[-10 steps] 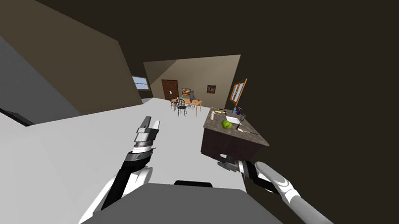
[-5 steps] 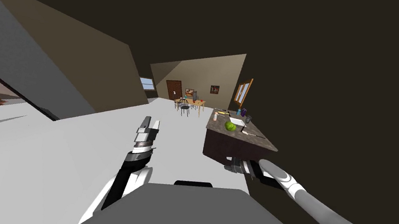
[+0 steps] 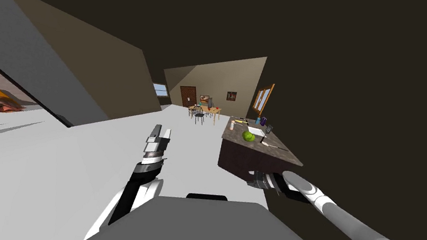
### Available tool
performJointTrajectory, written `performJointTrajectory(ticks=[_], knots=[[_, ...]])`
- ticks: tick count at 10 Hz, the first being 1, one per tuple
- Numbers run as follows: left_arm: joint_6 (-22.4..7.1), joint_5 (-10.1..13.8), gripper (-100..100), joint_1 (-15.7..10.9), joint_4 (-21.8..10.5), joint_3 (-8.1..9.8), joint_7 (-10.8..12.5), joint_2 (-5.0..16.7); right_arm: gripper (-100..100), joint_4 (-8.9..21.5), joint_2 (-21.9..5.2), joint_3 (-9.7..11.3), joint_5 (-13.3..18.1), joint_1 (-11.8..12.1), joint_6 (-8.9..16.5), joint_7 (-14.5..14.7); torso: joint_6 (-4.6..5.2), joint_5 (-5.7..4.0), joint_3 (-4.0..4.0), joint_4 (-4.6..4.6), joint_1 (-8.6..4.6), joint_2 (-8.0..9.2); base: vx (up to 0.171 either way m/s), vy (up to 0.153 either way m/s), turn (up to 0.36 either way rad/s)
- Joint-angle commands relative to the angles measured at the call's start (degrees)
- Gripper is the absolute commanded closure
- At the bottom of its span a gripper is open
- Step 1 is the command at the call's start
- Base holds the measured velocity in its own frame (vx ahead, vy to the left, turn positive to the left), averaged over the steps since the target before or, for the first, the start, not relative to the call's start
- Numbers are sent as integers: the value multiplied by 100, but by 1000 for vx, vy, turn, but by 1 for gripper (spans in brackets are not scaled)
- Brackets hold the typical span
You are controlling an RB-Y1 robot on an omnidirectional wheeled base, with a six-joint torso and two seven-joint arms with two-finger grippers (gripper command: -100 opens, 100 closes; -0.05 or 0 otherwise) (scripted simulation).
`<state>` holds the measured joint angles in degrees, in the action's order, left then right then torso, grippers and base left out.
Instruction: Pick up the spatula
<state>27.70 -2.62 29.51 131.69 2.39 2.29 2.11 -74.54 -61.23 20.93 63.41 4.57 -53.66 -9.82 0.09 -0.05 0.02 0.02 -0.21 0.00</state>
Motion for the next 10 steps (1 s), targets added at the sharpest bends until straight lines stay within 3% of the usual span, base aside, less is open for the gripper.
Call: performJointTrajectory(ticks=[1, 2, 3, 5, 6, 8, 9, 10], knots=[[0, 0, 0, 0, 0, 0, 0, 0, -100, 286, -260, 87, 286, -153, -112, 72, 0, 0, 0, 0, 0, 0, 26, -3, 190], [0, 0, 0, -1, 0, 0, 0, 0, -100, 431, -260, 87, 328, -153, -112, 72, -6, 1, -4, -1, -2, -8, 35, -21, 104], [0, 0, 0, 0, 0, 0, 0, 0, -100, 726, -478, 171, 569, -281, -199, 144, 0, -1, -6, -2, -6, -10, 50, -27, 164], [0, 0, 0, 1, 0, 0, 0, 0, -100, 804, -506, 171, 645, -281, -199, 144, 2, -1, -9, -3, -8, -15, 40, -22, 37], [0, 0, 0, 1, 0, 0, 0, 0, -100, 989, -733, 253, 906, -400, -280, 223, 1, -2, -5, -2, -6, -9, 42, -40, 145], [0, 0, 0, 0, 0, 0, 0, 0, -100, 1166, -733, 253, 950, -400, -280, 223, 2, -4, -7, -3, -14, -12, 31, -29, 54], [0, 0, 0, 1, 0, 0, 0, 0, -100, 1407, -941, 330, 1216, -509, -354, 308, 2, -2, -4, -2, -6, -7, 45, -25, 128], [0, 0, 0, 0, 0, 0, 0, 0, -100, 1382, -941, 330, 1241, -509, -354, 308, -2, 0, -6, -2, -7, -12, 48, -33, 99]])
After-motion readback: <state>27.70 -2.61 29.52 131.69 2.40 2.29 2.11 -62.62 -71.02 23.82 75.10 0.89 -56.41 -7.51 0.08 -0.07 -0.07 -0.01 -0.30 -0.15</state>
